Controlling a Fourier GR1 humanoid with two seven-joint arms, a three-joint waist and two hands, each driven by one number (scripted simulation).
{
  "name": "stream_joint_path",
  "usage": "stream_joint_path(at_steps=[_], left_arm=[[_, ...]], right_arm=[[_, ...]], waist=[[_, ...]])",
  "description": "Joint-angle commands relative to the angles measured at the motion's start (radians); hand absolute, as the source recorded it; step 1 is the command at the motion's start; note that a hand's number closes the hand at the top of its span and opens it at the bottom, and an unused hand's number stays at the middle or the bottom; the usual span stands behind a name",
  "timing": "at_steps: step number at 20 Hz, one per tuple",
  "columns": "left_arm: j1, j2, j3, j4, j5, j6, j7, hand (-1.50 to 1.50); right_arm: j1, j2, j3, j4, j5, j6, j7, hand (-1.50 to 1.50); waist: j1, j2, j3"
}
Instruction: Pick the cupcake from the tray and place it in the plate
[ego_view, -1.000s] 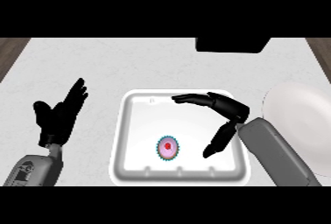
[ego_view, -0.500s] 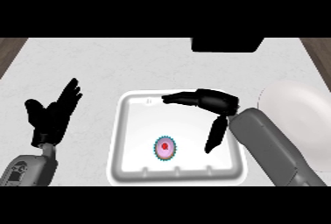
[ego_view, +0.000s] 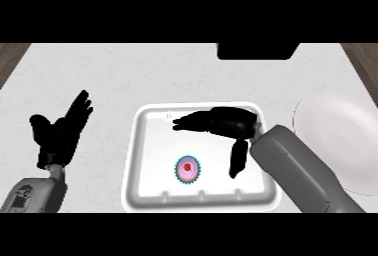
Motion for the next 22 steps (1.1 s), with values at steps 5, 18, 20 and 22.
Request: stream_joint_path(at_steps=[5, 18, 20, 22], left_arm=[[0.043, -0.001, 0.016, -0.069, -0.005, -0.034, 0.022, 0.00], [-0.005, -0.038, 0.046, -0.069, -0.054, -0.043, 0.075, 0.00], [0.023, -0.069, 0.033, -0.080, -0.074, -0.036, 0.062, 0.00], [0.007, -0.058, 0.057, -0.019, -0.074, -0.055, 0.034, 0.00]], right_arm=[[-0.002, 0.075, 0.047, 0.041, 0.174, -0.006, 0.044, -1.50], [0.011, 0.227, 0.018, 0.123, 0.367, -0.003, 0.099, -1.50], [0.030, 0.223, -0.009, 0.037, 0.379, 0.049, 0.118, -1.50], [-0.050, 0.236, -0.023, 0.137, 0.374, 0.025, 0.087, -1.50]], waist=[[0.008, 0.001, 0.000], [0.007, 0.002, 0.000], [0.002, 0.000, 0.000], [0.007, 0.002, 0.000]])
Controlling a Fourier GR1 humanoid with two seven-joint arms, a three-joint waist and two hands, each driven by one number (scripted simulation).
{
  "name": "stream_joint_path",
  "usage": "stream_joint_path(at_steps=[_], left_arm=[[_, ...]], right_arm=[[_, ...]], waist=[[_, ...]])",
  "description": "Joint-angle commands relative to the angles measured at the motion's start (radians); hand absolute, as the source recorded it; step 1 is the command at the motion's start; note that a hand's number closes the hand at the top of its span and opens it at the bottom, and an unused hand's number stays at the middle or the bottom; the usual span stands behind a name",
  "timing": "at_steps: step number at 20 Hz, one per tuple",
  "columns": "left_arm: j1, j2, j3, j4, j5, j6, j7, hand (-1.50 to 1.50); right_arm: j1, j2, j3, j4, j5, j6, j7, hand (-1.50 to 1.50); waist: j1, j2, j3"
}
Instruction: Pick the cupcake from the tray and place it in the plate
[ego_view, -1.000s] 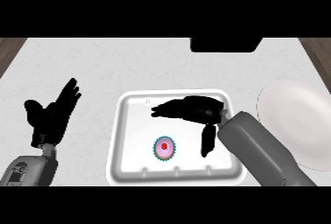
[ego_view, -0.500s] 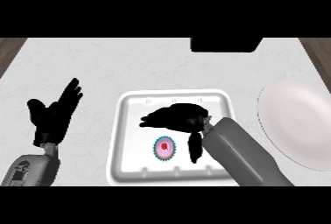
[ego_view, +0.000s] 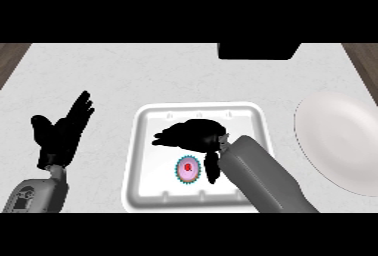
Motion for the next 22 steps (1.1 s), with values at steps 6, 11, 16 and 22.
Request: stream_joint_path(at_steps=[6, 11, 16, 22], left_arm=[[-0.022, -0.011, 0.026, 0.025, -0.017, -0.023, -0.006, 0.00], [0.079, 0.020, 0.043, -0.111, 0.004, -0.055, 0.035, 0.00], [0.064, -0.038, 0.017, -0.037, -0.049, -0.027, -0.021, 0.00], [0.019, -0.045, 0.025, -0.055, -0.055, 0.009, 0.043, 0.00]], right_arm=[[-0.019, 0.026, 0.047, 0.068, 0.085, 0.018, -0.062, 1.50], [0.061, 0.027, 0.107, -0.008, 0.114, -0.013, -0.115, 1.50], [0.104, 0.027, 0.121, -0.024, 0.050, -0.032, -0.092, 1.50], [0.170, 0.027, -0.061, -0.067, 0.100, -0.210, 0.079, 1.50]], waist=[[0.001, 0.001, 0.000], [0.002, -0.002, 0.000], [0.002, -0.001, 0.000], [-0.024, -0.007, 0.001]])
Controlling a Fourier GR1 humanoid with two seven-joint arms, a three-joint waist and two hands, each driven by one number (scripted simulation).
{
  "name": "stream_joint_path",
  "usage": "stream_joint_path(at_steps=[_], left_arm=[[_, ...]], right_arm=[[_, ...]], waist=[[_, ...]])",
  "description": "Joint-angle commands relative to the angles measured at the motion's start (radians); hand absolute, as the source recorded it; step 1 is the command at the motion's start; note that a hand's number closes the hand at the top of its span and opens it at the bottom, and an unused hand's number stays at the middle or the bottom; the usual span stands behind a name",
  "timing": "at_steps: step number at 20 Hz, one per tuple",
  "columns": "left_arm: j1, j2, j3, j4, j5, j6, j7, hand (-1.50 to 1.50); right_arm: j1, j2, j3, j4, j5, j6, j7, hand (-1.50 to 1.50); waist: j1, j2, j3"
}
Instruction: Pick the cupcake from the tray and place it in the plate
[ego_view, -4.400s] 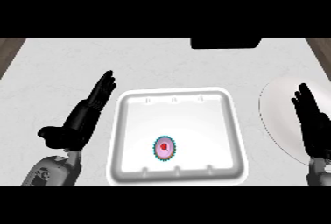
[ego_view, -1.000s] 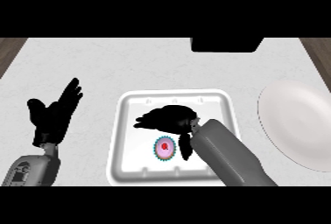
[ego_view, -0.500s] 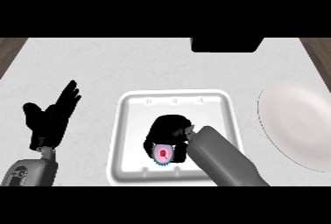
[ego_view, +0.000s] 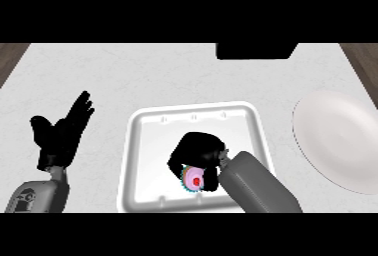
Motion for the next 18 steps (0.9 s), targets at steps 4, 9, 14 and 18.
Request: stream_joint_path(at_steps=[4, 9, 14, 18], left_arm=[[0.045, 0.014, 0.041, 0.008, 0.011, 0.015, -0.007, 0.00], [0.066, 0.007, 0.027, -0.008, -0.002, 0.014, -0.030, 0.00], [0.053, 0.010, 0.039, -0.008, 0.017, 0.006, -0.009, 0.00], [0.056, 0.012, 0.034, -0.018, 0.015, -0.005, -0.012, 0.00]], right_arm=[[0.157, -0.025, -0.278, -0.039, 0.019, -0.233, 0.421, 1.50], [0.208, 0.004, -0.319, -0.306, 0.099, -0.459, 0.585, 1.50], [0.298, -0.040, -0.349, -0.554, 0.242, -0.611, 0.706, 1.50], [0.372, -0.023, -0.365, -0.771, 0.314, -0.569, 0.859, 1.50]], waist=[[-0.079, -0.016, -0.001], [-0.062, -0.023, -0.001], [-0.058, -0.019, -0.001], [-0.030, -0.010, -0.002]])
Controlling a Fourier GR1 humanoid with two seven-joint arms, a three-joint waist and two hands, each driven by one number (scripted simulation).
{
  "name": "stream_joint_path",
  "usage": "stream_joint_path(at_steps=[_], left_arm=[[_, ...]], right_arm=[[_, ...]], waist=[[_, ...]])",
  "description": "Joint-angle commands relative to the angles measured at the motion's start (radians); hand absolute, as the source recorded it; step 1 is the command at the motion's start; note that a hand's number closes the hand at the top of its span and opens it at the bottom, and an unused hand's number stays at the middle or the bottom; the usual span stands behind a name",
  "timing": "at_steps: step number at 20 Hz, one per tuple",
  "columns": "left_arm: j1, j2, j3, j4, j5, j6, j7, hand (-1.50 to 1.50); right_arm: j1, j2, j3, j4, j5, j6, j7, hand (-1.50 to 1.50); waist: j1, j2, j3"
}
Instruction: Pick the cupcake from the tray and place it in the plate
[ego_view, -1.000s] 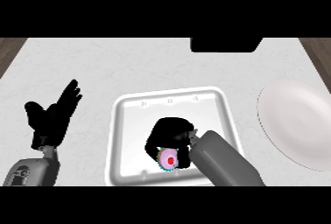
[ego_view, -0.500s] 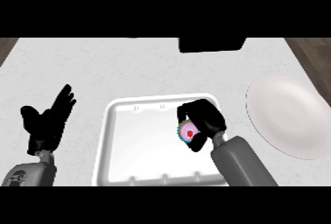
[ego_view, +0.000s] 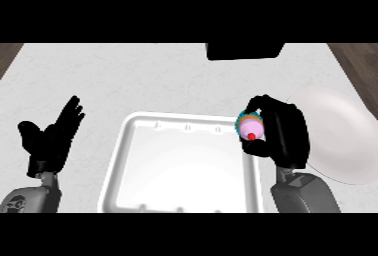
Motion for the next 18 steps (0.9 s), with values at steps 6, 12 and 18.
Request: stream_joint_path(at_steps=[6, 12, 18], left_arm=[[-0.073, -0.013, -0.008, 0.024, 0.000, -0.018, 0.016, 0.00], [-0.045, -0.007, -0.009, 0.007, -0.019, -0.025, 0.032, 0.00], [-0.024, -0.020, -0.021, -0.074, -0.006, -0.040, 0.057, 0.00]], right_arm=[[0.129, -0.056, -0.226, -0.299, -0.153, 0.060, 0.105, 1.50], [0.166, -0.163, -0.423, -0.245, -0.303, 0.047, 0.020, 1.50], [0.109, -0.278, -0.575, 0.137, -0.412, -0.054, -0.223, 1.50]], waist=[[0.043, 0.015, 0.001], [0.049, 0.016, 0.001], [0.059, 0.017, 0.002]])
